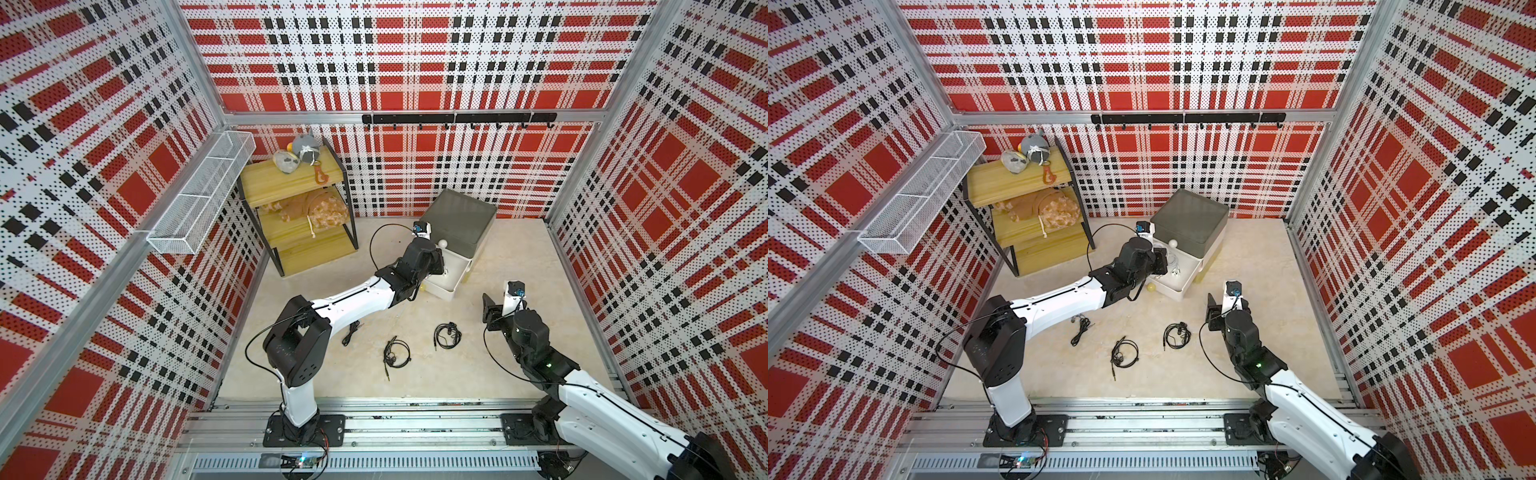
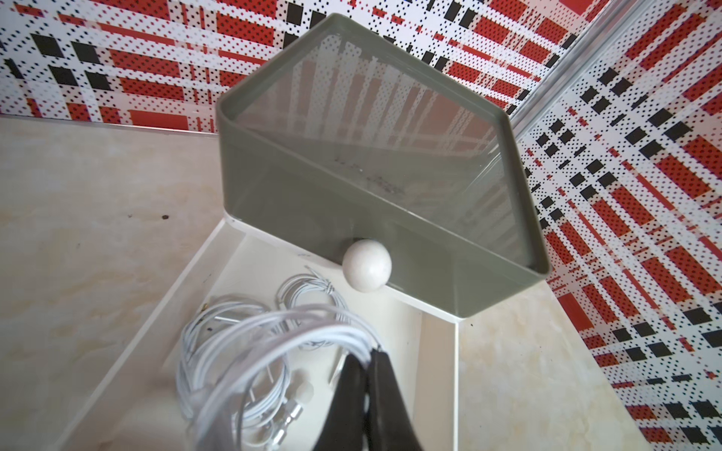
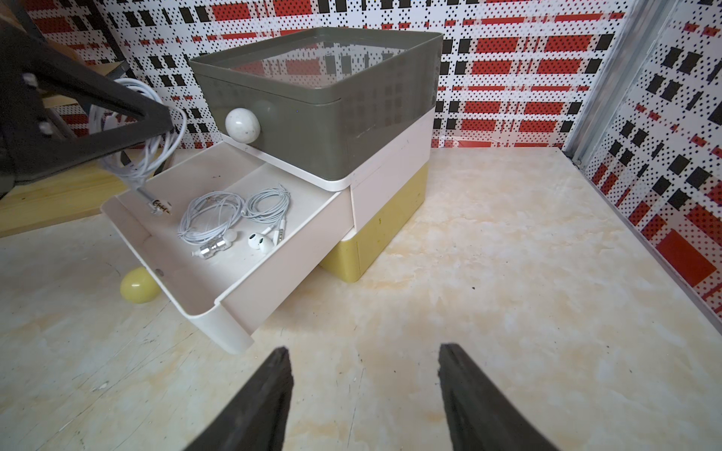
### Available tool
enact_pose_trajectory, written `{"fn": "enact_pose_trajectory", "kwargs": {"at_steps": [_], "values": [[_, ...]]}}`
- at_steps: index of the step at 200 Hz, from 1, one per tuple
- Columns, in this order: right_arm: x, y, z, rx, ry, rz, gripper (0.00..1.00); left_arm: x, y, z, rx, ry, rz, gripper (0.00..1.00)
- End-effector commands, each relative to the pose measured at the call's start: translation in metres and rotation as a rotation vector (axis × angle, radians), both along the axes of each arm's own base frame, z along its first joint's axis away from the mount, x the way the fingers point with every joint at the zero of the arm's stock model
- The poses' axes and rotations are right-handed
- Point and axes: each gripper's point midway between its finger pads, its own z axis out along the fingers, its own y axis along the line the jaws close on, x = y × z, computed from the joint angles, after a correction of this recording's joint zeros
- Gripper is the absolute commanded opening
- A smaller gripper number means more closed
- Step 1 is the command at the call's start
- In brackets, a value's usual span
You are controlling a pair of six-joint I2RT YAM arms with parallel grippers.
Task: Place the wired earphones into the drawer by color
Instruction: Place the wired earphones in the drawer.
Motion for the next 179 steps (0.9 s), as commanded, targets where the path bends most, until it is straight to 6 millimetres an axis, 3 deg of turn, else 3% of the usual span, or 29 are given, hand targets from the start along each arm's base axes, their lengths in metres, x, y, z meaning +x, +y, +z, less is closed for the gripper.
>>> {"fn": "enact_pose_trajectory", "kwargs": {"at_steps": [1,31,43,61,99,145,179], "values": [[0.000,-0.003,-0.004,-0.005,0.005,-0.015,0.66,0.007,-0.006,-0.001,-0.012,-0.007,-0.023,0.00],[0.001,-0.002,-0.004,-0.006,0.010,-0.010,0.66,0.007,-0.008,-0.018,-0.019,0.025,-0.038,0.00],[0.001,-0.002,-0.004,-0.006,0.008,-0.013,0.66,0.007,-0.009,-0.023,-0.026,0.042,-0.050,0.21],[0.001,-0.002,-0.005,-0.006,0.010,-0.010,0.66,0.005,-0.007,-0.026,-0.031,0.051,-0.049,0.43],[0.001,0.000,-0.004,-0.005,0.013,0.000,0.66,-0.004,0.006,-0.018,-0.068,0.034,-0.032,0.69],[0.003,0.000,-0.006,-0.011,0.024,-0.006,0.67,-0.025,0.031,-0.014,-0.125,0.016,-0.005,0.83],[0.003,-0.002,-0.006,-0.014,0.023,-0.014,0.67,-0.040,0.048,-0.027,-0.156,0.027,0.010,0.84]]}}
